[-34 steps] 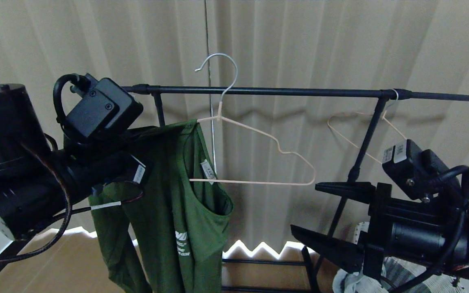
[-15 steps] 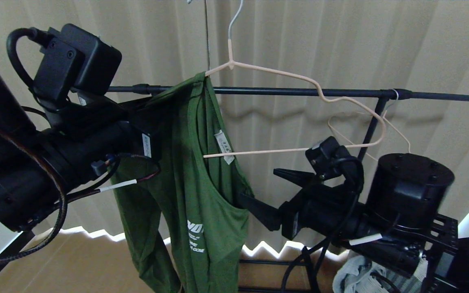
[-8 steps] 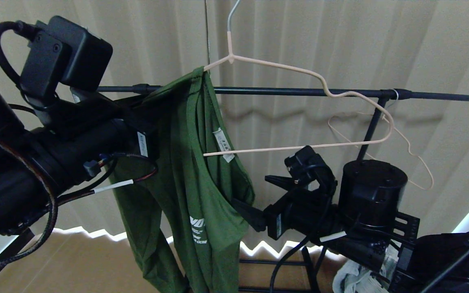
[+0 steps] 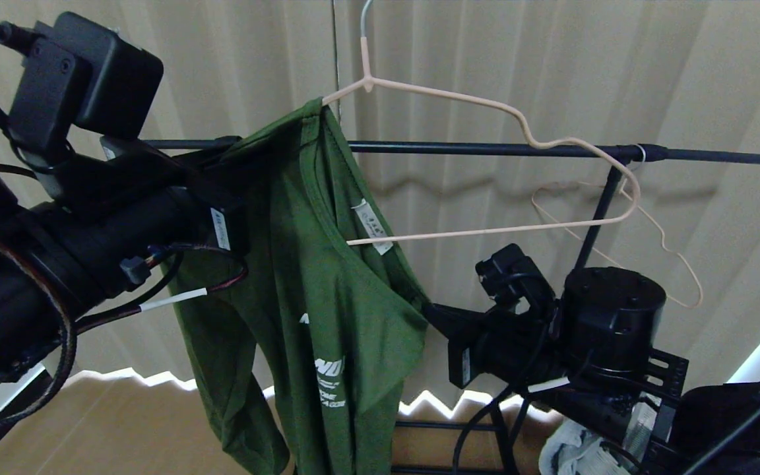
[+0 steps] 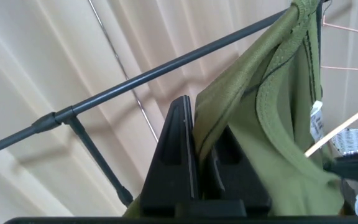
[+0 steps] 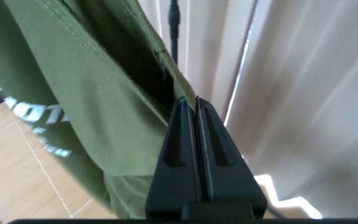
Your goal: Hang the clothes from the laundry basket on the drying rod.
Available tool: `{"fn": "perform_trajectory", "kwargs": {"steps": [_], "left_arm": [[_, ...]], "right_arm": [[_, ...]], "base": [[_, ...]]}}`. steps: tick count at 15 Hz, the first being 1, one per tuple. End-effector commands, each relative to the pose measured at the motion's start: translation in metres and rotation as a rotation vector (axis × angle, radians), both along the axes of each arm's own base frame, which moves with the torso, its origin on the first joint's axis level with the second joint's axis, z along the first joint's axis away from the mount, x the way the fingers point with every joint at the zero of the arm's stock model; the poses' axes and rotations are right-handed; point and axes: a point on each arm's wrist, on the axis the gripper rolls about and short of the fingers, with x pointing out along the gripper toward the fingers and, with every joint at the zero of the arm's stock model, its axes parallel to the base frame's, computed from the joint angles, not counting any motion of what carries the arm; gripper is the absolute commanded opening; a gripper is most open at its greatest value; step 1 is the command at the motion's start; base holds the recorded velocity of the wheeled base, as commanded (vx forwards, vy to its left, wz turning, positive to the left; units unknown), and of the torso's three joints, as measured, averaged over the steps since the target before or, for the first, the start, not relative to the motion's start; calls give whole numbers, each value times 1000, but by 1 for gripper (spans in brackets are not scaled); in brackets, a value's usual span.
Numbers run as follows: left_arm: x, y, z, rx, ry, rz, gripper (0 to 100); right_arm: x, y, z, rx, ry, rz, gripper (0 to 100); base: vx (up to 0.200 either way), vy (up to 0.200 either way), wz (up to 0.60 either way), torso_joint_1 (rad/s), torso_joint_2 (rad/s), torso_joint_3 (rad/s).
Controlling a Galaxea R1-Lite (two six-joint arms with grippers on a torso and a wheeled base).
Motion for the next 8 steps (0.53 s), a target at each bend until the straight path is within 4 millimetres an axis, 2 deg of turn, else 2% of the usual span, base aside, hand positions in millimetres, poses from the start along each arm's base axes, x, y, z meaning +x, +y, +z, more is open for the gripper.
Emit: {"fn": "perform_trajectory", "kwargs": {"steps": [1,5,8], "left_arm": [[-1,2,-3,6,8,7,0],[2,15,-21,81,46,123,0],[2,29,-33,141,61,192,0]], "right_arm": [[-2,-19,8,9,-14,-45,0],[6,-57,23,34,-51,-168,0],[15,-75,28,44,-68,-240,0]], "base": [[0,0,0,0,0,0],[0,0,0,0,0,0],[0,0,0,0,0,0]]}}
